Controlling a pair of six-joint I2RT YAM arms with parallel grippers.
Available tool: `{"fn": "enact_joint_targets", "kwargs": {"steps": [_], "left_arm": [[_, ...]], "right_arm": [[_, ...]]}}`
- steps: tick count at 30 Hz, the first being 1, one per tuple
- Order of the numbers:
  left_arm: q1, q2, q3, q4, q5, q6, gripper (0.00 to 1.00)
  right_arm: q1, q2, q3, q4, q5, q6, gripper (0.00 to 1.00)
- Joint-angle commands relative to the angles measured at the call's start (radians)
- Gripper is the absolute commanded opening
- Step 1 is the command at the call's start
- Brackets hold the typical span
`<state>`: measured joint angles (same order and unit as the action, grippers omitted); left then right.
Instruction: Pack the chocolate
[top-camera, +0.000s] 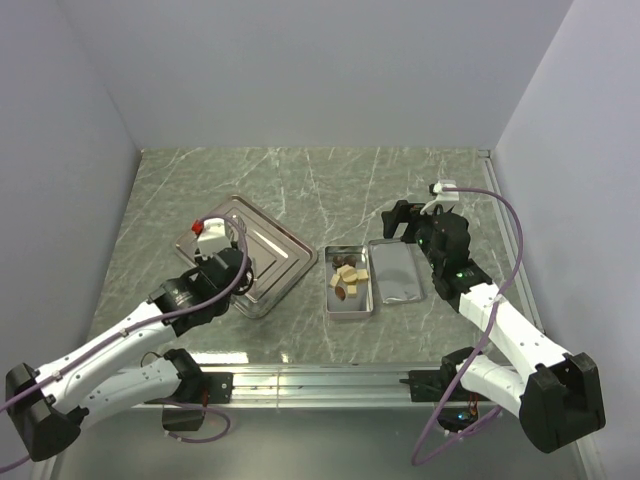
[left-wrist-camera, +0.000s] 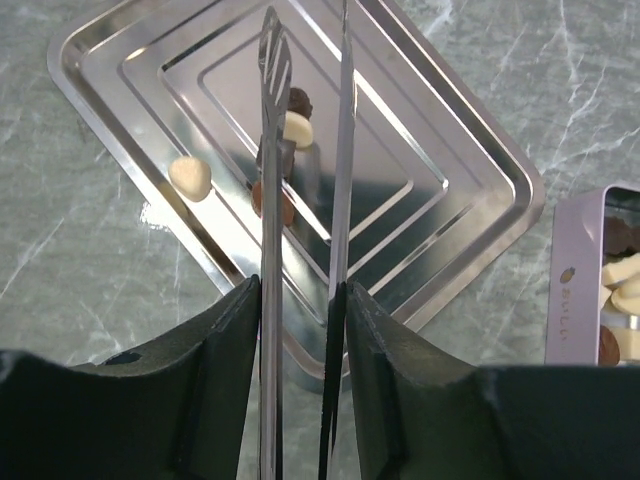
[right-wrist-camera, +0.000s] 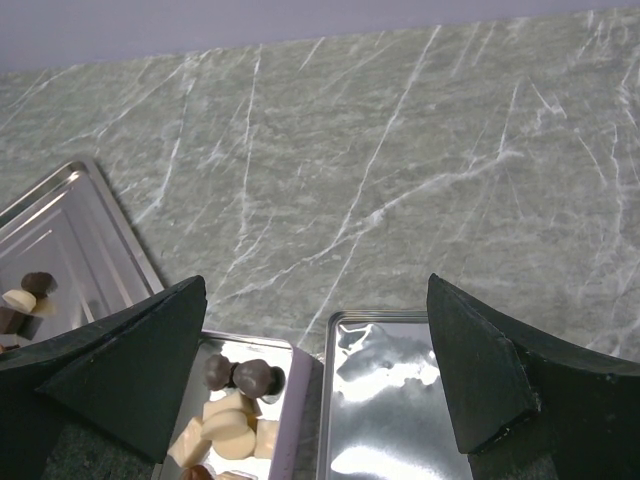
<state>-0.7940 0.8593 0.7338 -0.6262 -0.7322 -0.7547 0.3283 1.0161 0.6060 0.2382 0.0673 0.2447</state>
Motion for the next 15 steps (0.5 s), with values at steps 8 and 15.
{"fn": "enact_joint_targets", "kwargs": {"steps": [8, 15], "left_arm": [[-0.039, 0.07, 0.071, -0.136, -0.105, -0.176, 0.45], [-0.04, 0.095, 0.053, -0.072, -0.07, -0.134, 0.47]], "right_arm": [[-0.002, -0.011, 0.038, 0.029, 0.014, -0.007, 0.97], [-0.002, -0.011, 0.038, 0.029, 0.012, -0.007, 0.97]]}}
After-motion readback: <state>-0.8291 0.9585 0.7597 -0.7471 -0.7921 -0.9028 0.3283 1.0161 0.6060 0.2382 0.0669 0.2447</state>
